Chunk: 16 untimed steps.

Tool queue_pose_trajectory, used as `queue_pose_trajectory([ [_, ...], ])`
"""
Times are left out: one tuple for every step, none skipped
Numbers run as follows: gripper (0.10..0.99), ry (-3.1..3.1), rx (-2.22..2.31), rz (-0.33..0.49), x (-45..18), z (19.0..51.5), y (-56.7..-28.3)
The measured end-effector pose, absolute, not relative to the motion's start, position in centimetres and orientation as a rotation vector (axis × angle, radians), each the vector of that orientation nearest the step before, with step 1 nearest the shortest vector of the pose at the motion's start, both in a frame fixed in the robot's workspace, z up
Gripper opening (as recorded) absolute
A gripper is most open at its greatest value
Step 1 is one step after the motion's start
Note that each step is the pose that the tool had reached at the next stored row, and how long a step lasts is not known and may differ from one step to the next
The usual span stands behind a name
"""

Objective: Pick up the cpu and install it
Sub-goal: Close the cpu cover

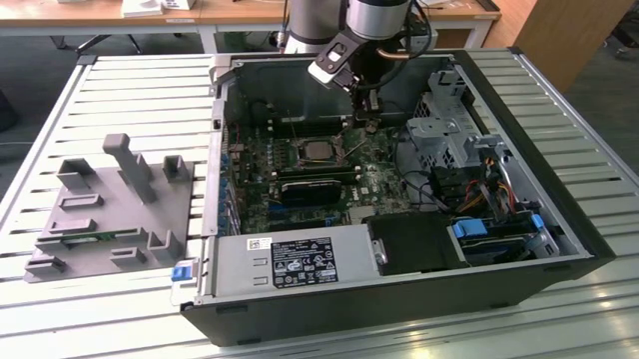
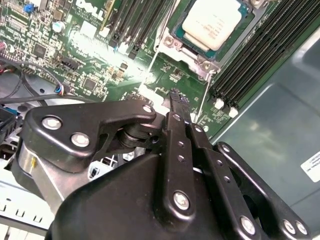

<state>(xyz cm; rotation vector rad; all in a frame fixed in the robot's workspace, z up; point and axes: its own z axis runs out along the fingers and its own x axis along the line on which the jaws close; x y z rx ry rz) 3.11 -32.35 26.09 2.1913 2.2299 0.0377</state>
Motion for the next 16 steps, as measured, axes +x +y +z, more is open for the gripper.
queue_pose_trajectory([
  [0.106,2.230,2.191,0.038,3.19,26.07,-32.32],
  [0.106,2.230,2.191,0.038,3.31,26.07,-32.25],
  [0.106,2.230,2.191,0.037,3.44,26.06,-32.15],
  [0.106,2.230,2.191,0.036,3.56,26.04,-32.04],
  [0.106,2.230,2.191,0.036,3.65,26.02,-31.96],
  [0.106,2.230,2.191,0.036,3.71,26.01,-31.93],
  [0.106,2.230,2.191,0.036,3.76,26.00,-31.93],
  [0.106,2.230,2.191,0.035,3.81,25.99,-31.93],
  [0.106,2.230,2.191,0.035,3.86,25.97,-31.93],
  [0.106,2.230,2.191,0.035,3.91,25.95,-31.92],
  [0.106,2.229,2.190,0.035,3.95,25.94,-31.92],
  [0.106,2.229,2.190,0.034,3.99,25.93,-31.92],
  [0.106,2.229,2.190,0.034,4.04,25.92,-31.93],
  [0.106,2.229,2.190,0.034,4.08,25.91,-31.92],
  [0.106,2.229,2.190,0.034,4.11,25.91,-31.92],
  [0.106,2.229,2.190,0.034,4.14,25.90,-31.92],
])
